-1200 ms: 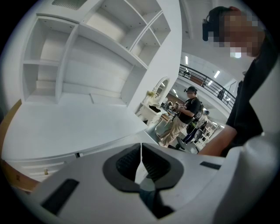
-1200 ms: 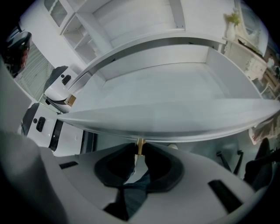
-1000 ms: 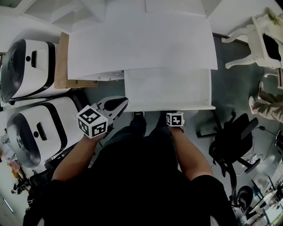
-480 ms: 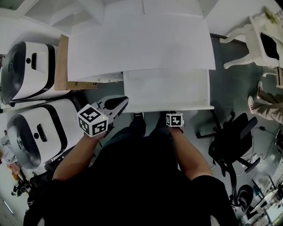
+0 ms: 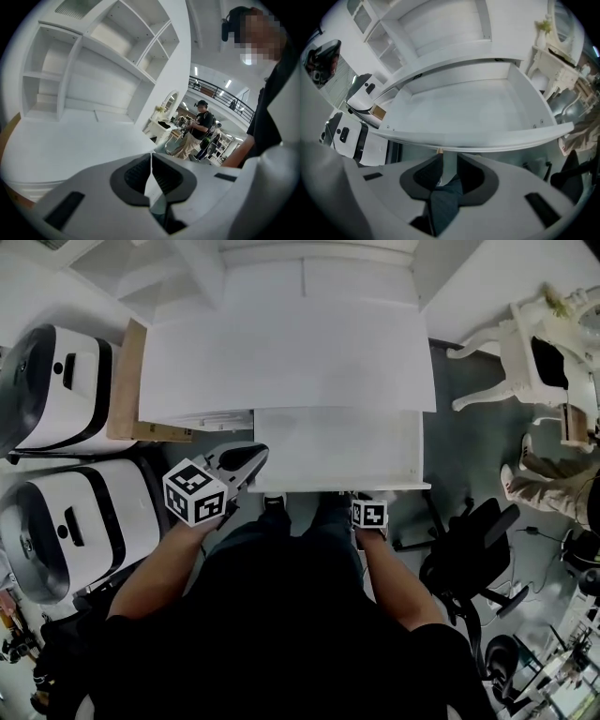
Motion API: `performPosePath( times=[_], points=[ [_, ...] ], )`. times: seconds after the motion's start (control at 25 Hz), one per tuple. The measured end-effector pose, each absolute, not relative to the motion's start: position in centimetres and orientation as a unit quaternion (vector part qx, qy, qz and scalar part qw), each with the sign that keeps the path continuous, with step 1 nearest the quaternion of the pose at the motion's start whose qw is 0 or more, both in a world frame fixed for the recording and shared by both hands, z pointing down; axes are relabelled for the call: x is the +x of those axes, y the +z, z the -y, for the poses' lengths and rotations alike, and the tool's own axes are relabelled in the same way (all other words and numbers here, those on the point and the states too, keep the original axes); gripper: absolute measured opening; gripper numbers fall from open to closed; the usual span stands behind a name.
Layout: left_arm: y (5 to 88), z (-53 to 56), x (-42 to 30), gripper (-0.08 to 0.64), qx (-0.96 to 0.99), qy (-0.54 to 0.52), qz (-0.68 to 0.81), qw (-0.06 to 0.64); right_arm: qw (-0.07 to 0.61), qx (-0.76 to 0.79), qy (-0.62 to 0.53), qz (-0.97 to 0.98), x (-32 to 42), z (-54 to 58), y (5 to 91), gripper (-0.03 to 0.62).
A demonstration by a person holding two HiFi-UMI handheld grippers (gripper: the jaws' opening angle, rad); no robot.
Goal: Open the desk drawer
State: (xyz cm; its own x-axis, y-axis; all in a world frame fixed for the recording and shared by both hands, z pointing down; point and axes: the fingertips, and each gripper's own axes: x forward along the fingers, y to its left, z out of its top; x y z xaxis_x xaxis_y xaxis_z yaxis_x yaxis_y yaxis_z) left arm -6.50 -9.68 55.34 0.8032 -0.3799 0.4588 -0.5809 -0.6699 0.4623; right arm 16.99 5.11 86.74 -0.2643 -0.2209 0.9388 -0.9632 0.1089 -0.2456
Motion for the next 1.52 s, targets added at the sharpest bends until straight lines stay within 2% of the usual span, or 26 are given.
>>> performPosePath(
  times=[0.32, 0.96, 1.52],
  points=[
    [52.8, 12.1, -7.6, 0.017, 0.909, 0.137, 0.274, 0.283, 0.386, 0.495, 0.45, 0.635, 20.3, -4.9, 82.2, 0.092],
    [49.1, 14.3, -4.8, 0.017, 0.926, 0.121, 0.26, 0.247, 0.225, 0.583, 0.401, 0.67, 23.7, 5.5, 69.9, 0.092],
    [47.9, 14.7, -3.7, 0.017, 0.928, 0.114, 0.263, 0.238, 0.171, 0.594, 0.308, 0.723, 24.2, 9.7, 58.9, 0.092]
  ],
)
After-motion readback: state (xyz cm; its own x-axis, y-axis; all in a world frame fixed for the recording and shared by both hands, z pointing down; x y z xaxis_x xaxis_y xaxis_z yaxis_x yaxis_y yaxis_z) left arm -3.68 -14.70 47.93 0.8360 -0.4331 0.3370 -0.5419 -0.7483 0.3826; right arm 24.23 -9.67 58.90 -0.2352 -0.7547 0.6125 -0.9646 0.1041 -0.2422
